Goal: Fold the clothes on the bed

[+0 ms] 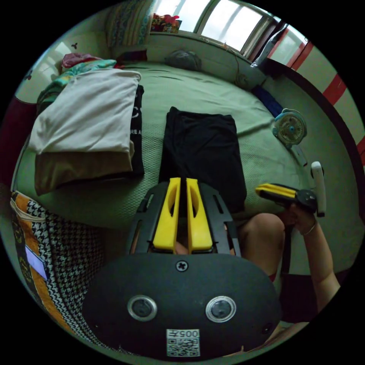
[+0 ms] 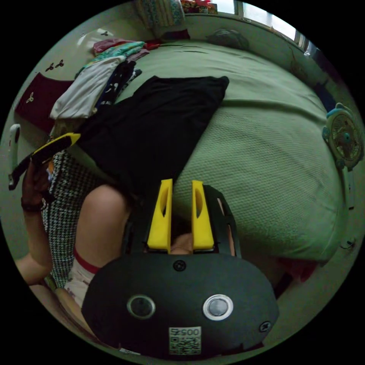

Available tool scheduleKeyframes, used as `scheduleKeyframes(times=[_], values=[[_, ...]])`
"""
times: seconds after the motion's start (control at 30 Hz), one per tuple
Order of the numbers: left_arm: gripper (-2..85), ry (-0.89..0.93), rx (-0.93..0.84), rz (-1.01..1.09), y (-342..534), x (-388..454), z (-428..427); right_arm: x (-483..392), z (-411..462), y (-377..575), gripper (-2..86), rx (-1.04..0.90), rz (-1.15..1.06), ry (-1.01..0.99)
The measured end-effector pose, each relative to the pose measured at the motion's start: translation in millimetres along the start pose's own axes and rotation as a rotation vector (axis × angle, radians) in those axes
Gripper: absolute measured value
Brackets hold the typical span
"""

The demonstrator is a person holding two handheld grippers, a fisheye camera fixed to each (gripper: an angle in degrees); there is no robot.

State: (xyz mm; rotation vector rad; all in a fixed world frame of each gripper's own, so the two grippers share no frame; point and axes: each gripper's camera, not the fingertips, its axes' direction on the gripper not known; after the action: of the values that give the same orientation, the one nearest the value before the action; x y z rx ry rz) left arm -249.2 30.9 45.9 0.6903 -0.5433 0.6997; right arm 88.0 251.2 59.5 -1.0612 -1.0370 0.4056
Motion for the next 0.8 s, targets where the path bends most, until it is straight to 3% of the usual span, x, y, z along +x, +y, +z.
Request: scheduleKeyframes(times=[0.43, 0.67, 0.8], values=[[-0.1, -0.081, 0.025, 0.001, 9.5, -9.1, -7.6, -52.0, 50.3, 29.4, 1.5, -0.034, 0.026, -0.030], [-0.2, -0.099, -0.029, -0.043, 16.3, -24.2, 18.6, -80.9, 34.0, 56.4, -1.6, 0.044, -0.046, 0.131], [0.0, -0.125, -0.094, -0.063, 20.7, -28.1, 48.6, -86.3, 49.9, 56.2, -1.6, -0.042, -0.046, 0.208]])
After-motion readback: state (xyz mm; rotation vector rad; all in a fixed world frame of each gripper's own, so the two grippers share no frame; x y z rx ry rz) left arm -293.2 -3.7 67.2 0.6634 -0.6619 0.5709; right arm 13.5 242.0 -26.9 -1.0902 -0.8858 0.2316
